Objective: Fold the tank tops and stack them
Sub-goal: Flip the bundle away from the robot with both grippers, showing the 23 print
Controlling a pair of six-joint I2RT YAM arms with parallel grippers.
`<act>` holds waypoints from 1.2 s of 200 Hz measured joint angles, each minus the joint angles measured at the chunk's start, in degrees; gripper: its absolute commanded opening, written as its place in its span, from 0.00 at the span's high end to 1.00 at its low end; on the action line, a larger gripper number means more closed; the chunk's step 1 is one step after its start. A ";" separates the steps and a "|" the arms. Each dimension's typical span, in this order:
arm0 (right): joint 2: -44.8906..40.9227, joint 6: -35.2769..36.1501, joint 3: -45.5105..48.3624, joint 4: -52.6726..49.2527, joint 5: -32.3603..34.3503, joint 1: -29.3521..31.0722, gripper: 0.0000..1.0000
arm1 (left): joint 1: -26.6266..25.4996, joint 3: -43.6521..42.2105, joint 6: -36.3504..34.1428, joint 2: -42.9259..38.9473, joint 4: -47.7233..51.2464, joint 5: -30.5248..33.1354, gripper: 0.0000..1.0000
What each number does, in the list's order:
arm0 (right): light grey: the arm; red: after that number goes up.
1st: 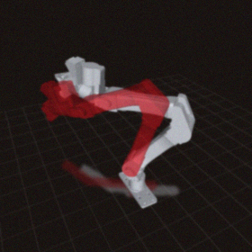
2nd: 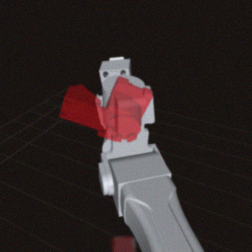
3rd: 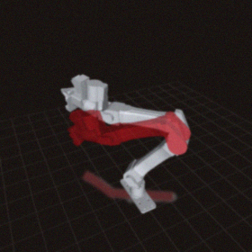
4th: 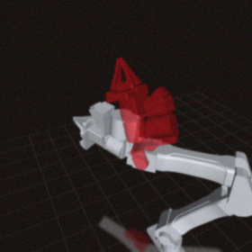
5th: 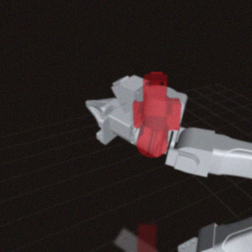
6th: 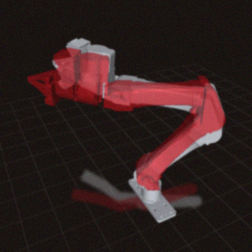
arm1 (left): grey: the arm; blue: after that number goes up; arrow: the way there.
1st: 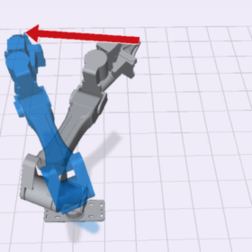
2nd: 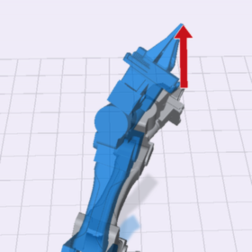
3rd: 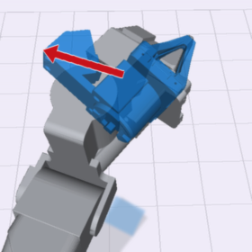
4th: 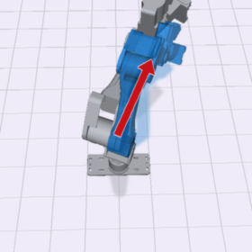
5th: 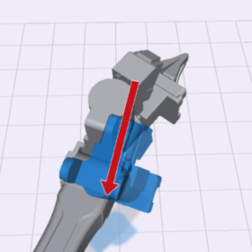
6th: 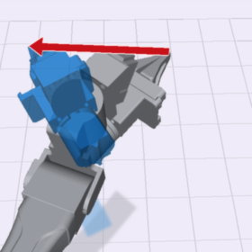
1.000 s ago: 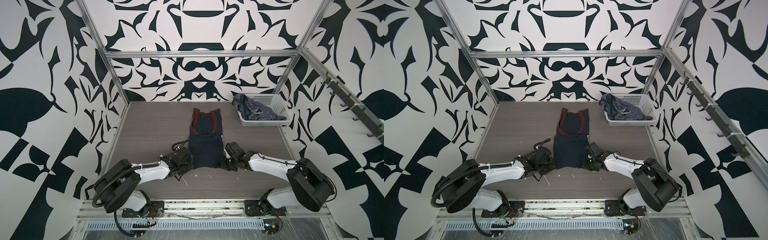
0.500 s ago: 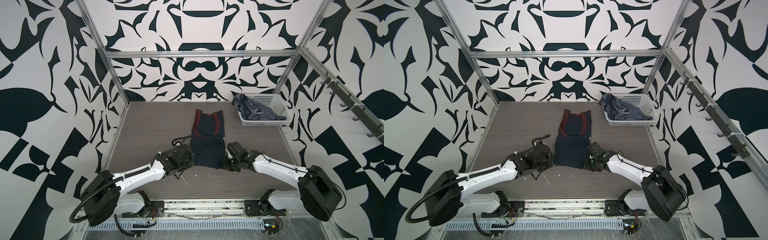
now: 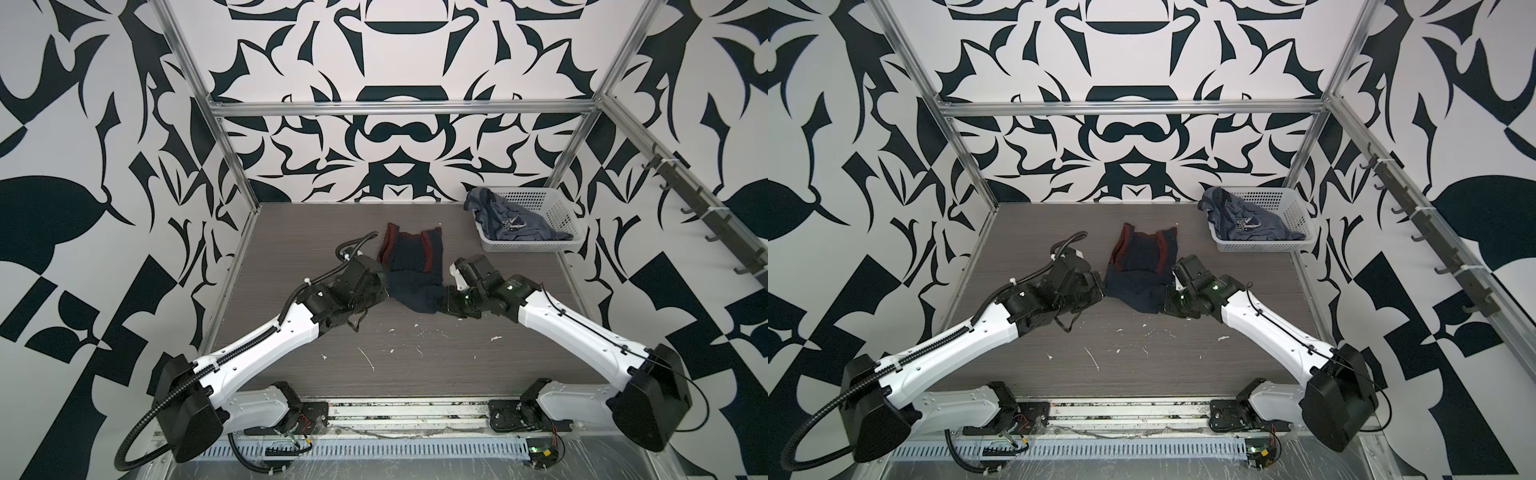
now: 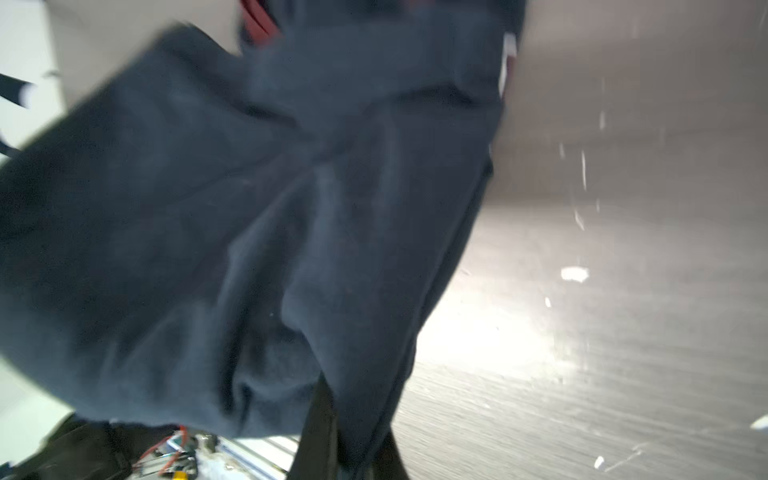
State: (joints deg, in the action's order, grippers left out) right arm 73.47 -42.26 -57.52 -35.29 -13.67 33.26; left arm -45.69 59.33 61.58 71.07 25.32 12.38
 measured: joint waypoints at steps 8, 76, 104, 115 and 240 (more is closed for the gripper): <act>1.46 0.92 -2.89 -0.81 -1.01 -1.38 1.00 | 1.64 2.29 -0.50 1.79 0.26 -0.55 1.00; 18.88 7.74 -25.66 -4.35 -9.18 -14.19 1.00 | 14.60 23.43 -3.82 23.02 0.35 -10.38 1.00; 27.39 9.44 -33.75 -4.81 -11.04 -16.61 1.00 | 17.51 33.00 -5.11 32.68 0.31 -14.23 1.00; 30.97 9.73 -36.89 -4.81 -11.69 -17.44 1.00 | 18.40 36.33 -5.51 36.41 0.33 -15.45 1.00; 58.03 9.73 -61.81 -5.99 -15.91 -21.77 0.88 | 23.93 57.24 -6.51 60.02 0.66 -19.19 0.97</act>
State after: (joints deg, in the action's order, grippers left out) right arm 131.50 -32.53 -119.33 -41.28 -29.58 11.49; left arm -21.76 116.57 55.07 131.09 25.98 -6.81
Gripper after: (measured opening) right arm 0.058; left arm 0.043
